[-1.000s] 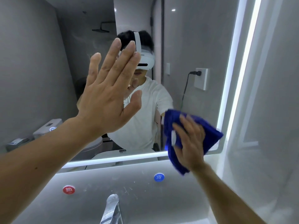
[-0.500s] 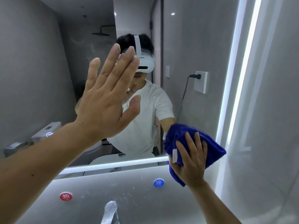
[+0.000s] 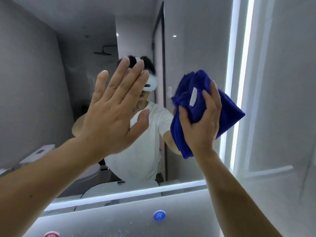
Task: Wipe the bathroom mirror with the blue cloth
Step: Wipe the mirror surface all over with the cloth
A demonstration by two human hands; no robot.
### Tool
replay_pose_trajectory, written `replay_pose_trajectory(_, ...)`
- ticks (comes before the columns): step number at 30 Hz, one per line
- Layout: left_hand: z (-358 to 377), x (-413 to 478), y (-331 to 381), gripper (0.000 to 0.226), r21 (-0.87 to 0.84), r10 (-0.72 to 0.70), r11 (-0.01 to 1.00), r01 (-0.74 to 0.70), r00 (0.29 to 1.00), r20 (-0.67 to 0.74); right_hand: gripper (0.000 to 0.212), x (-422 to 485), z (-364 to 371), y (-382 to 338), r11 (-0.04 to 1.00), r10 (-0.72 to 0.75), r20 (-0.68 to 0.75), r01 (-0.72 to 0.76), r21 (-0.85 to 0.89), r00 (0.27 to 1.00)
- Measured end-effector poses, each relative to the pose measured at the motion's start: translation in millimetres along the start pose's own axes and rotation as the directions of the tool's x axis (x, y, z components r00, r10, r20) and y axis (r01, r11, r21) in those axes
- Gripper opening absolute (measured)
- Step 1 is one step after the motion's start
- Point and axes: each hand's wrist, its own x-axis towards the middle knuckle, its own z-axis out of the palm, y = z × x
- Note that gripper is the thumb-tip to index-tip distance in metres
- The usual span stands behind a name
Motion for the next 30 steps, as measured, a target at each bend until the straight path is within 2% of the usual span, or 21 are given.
replay_pose_trajectory(5, 1, 5, -6, 0.064, -0.004, -0.024, 1.000, 0.024, 0.999, 0.038, 0.044, -97, -22, 18, 0.972, -0.027, 0.143, 0.059, -0.227, 0.989)
replay_pose_trajectory(8, -6, 28, -13, 0.065, 0.012, -0.029, 1.000, 0.029, 0.997, 0.075, 0.045, -84, -15, 19, 0.971, -0.008, 0.168, 0.048, -0.234, 0.986)
replay_pose_trajectory(12, -18, 64, -23, 0.065, 0.047, -0.048, 0.998, 0.044, 0.995, 0.091, 0.048, -1, 2, 2, 0.992, -0.020, 0.126, 0.036, -0.125, 0.992)
replay_pose_trajectory(17, -30, 108, -44, 0.065, 0.081, -0.030, 0.996, 0.030, 1.000, -0.002, 0.051, 119, 28, -26, 0.997, -0.034, 0.094, 0.040, -0.068, 0.995)
replay_pose_trajectory(23, -58, 145, -77, 0.068, 0.198, -0.063, 0.978, 0.074, 0.996, -0.059, 0.048, 250, 55, -56, 0.990, -0.076, 0.117, 0.088, -0.107, 0.990)
replay_pose_trajectory(27, -81, 155, -94, 0.068, 0.154, -0.098, 0.982, 0.108, 0.993, -0.071, 0.049, 313, 75, -84, 0.984, -0.112, 0.147, 0.131, -0.122, 0.983)
replay_pose_trajectory(30, -93, 160, -103, 0.069, 0.161, -0.139, 0.975, 0.151, 0.987, -0.086, 0.050, 324, 84, -96, 0.984, -0.101, 0.131, 0.119, -0.135, 0.986)
